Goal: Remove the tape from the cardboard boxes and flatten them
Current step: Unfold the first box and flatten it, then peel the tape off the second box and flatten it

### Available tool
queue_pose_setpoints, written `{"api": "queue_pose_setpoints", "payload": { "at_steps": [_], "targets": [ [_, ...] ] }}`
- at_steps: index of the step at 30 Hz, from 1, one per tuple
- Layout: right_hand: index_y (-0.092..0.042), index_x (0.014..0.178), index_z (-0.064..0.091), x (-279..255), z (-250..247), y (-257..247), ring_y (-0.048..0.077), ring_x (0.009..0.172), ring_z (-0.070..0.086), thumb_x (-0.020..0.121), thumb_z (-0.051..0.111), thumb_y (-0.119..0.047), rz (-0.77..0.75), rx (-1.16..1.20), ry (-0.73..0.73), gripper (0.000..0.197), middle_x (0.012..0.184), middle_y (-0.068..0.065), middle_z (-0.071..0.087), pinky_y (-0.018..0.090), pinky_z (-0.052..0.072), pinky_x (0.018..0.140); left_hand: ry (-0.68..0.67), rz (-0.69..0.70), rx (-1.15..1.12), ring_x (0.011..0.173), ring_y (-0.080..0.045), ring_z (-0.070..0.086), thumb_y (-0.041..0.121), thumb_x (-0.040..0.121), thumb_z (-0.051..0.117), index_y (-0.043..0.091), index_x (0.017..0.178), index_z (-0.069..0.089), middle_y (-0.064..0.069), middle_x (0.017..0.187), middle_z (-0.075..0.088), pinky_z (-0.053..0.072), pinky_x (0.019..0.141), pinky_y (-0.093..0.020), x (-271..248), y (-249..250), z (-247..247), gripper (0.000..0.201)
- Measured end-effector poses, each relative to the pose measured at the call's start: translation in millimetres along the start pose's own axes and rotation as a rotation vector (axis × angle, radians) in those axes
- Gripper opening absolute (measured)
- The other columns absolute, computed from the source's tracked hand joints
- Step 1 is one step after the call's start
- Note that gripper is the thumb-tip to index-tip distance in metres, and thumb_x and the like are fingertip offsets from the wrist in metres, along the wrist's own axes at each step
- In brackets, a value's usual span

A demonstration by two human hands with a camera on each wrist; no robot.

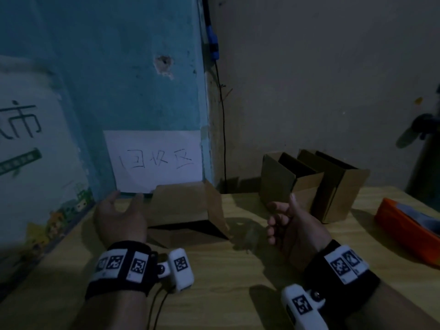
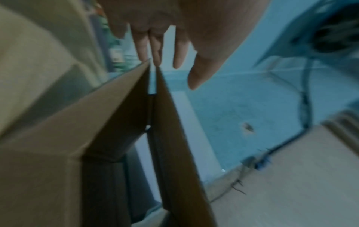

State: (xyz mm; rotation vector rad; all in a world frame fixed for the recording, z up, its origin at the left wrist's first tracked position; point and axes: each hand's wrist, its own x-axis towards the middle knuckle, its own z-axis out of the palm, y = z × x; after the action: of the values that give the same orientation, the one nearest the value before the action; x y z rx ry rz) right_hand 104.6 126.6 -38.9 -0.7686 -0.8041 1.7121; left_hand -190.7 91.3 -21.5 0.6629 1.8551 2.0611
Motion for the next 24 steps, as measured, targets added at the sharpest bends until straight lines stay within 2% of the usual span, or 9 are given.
{"api": "queue_pose_setpoints", "payload": {
  "at_steps": [4, 7, 9, 11, 13, 15, 18, 22, 24],
  "targets": [
    [-0.009, 0.106, 0.059, -1.3, 0.0, -0.8, 0.022, 0.054, 0.056, 0.077, 0.057, -0.052, -0.040, 0.013, -0.013, 0.052, 0.062, 0.008, 0.059, 0.030, 0.046, 0.050, 0.013, 0.199, -0.110, 0.133, -0.024, 0.056, 0.022, 0.095, 0.072, 0.014, 0.135, 0.063, -0.008, 0.144, 0.061, 0.045, 0.112, -0.040, -19.7, 12.2, 5.7, 0.042],
    [-0.008, 0.106, 0.060, -4.2, 1.7, -4.1, 0.022, 0.053, 0.056, 0.080, 0.059, -0.049, -0.099, 0.021, -0.020, 0.049, 0.062, 0.008, 0.058, 0.030, 0.047, 0.048, -0.057, 0.226, -0.226, 0.118, -0.020, 0.065, 0.014, 0.094, 0.073, 0.016, 0.128, 0.065, -0.006, 0.130, 0.068, 0.051, 0.099, -0.028, -36.1, 21.2, 12.3, 0.035],
    [-0.007, 0.104, 0.062, -6.5, 1.5, -8.4, 0.022, 0.053, 0.056, 0.082, 0.060, -0.046, -0.149, 0.041, -0.013, 0.046, 0.063, 0.008, 0.058, 0.032, 0.047, 0.050, -0.156, 0.200, -0.299, 0.110, -0.018, 0.069, 0.013, 0.093, 0.074, 0.017, 0.123, 0.067, -0.004, 0.119, 0.072, 0.053, 0.095, -0.029, -48.9, 27.1, 18.9, 0.031],
    [-0.007, 0.101, 0.063, -10.6, 1.7, -16.2, 0.021, 0.053, 0.054, 0.083, 0.061, -0.043, -0.203, 0.070, 0.003, 0.040, 0.064, 0.008, 0.057, 0.033, 0.045, 0.052, -0.259, 0.145, -0.339, 0.108, -0.013, 0.069, 0.018, 0.092, 0.075, 0.021, 0.120, 0.069, 0.004, 0.117, 0.073, 0.055, 0.095, -0.034, -61.7, 33.7, 28.4, 0.028],
    [-0.008, 0.100, 0.063, -14.9, 1.7, -27.6, 0.020, 0.055, 0.053, 0.086, 0.061, -0.041, -0.255, 0.086, 0.003, 0.035, 0.065, 0.006, 0.056, 0.032, 0.044, 0.053, -0.356, 0.060, -0.398, 0.111, -0.015, 0.070, 0.021, 0.092, 0.075, 0.028, 0.115, 0.070, 0.005, 0.118, 0.074, 0.055, 0.094, -0.036, -72.7, 39.3, 39.7, 0.024],
    [-0.011, 0.097, 0.064, -19.4, 0.9, -43.9, 0.018, 0.054, 0.053, 0.089, 0.062, -0.040, -0.322, 0.073, 0.000, 0.029, 0.065, 0.004, 0.055, 0.030, 0.044, 0.052, -0.432, -0.055, -0.486, 0.109, -0.018, 0.072, 0.019, 0.094, 0.072, 0.026, 0.113, 0.070, 0.000, 0.116, 0.074, 0.056, 0.093, -0.037, -83.4, 45.2, 52.0, 0.020],
    [-0.015, 0.091, 0.064, -22.5, -1.9, -70.1, 0.018, 0.055, 0.053, 0.085, 0.066, -0.037, -0.460, -0.029, 0.027, 0.024, 0.063, 0.001, 0.055, 0.031, 0.043, 0.053, -0.544, -0.210, -0.571, 0.112, -0.024, 0.071, 0.019, 0.098, 0.066, 0.019, 0.123, 0.066, -0.007, 0.122, 0.072, 0.056, 0.096, -0.042, -97.6, 48.9, 68.9, 0.026],
    [-0.026, 0.075, 0.067, -18.9, -16.0, -88.3, 0.019, 0.057, 0.055, 0.076, 0.071, -0.041, -0.619, -0.256, 0.140, 0.016, 0.063, -0.001, 0.057, 0.038, 0.046, 0.059, -0.564, -0.377, -0.694, 0.116, -0.030, 0.069, 0.019, 0.100, 0.061, 0.015, 0.129, 0.062, -0.012, 0.127, 0.071, 0.056, 0.096, -0.047, -108.5, 40.1, 81.1, 0.029],
    [-0.024, 0.081, 0.068, -15.9, -23.8, -85.9, 0.020, 0.056, 0.053, 0.080, 0.072, -0.035, -0.622, -0.264, 0.185, 0.012, 0.062, 0.000, 0.056, 0.036, 0.044, 0.056, -0.590, -0.495, -0.743, 0.116, -0.031, 0.068, 0.024, 0.103, 0.057, 0.014, 0.126, 0.063, -0.013, 0.126, 0.071, 0.054, 0.095, -0.046, -109.6, 37.1, 81.7, 0.026]
  ]
}}
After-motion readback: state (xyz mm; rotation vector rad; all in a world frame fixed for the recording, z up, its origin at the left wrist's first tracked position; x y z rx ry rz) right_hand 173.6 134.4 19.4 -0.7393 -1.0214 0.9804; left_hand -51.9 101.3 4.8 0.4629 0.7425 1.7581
